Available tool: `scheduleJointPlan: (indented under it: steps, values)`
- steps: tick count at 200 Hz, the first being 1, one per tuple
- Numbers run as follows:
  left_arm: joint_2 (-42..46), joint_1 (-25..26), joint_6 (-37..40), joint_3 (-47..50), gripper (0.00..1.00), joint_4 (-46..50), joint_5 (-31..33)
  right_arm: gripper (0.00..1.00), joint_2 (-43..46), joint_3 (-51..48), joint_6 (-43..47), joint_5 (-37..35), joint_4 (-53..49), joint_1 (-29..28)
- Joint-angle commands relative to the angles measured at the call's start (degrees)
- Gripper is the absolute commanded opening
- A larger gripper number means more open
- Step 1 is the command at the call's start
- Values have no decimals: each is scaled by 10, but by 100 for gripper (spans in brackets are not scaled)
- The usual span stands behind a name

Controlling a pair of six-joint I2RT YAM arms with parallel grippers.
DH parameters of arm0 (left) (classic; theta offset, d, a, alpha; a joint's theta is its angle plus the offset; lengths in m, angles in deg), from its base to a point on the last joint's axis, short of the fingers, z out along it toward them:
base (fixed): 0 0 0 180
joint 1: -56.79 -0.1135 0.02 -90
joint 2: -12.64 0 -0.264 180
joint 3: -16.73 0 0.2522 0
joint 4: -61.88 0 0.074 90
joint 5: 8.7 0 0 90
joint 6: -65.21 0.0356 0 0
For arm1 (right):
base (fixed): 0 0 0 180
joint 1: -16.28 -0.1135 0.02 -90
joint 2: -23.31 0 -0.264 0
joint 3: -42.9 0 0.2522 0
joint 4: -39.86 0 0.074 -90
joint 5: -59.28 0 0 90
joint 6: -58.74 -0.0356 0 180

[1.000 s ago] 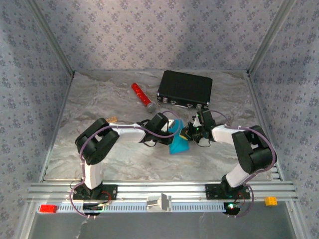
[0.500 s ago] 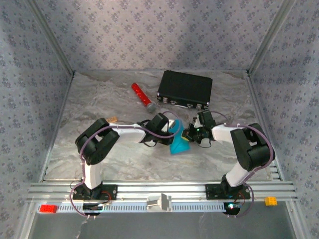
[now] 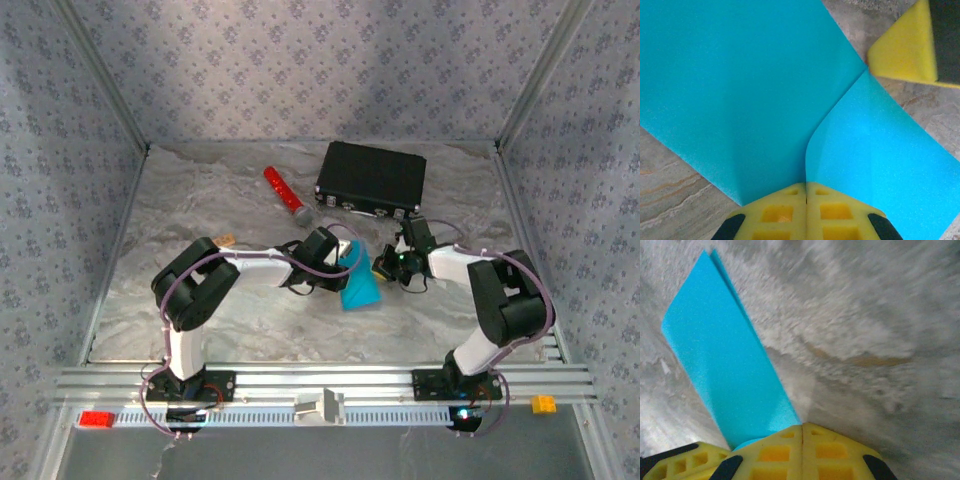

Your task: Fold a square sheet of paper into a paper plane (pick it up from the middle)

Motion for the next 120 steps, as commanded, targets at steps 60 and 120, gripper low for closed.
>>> scheduleJointPlan:
  steps: [60, 120]
  values:
    - [-14, 2, 12, -1, 1, 36, -2, 5, 42, 7, 15, 74, 10, -21]
    - [-16, 2, 11, 0, 1, 33, -3, 5, -4, -1, -2, 81, 34, -63]
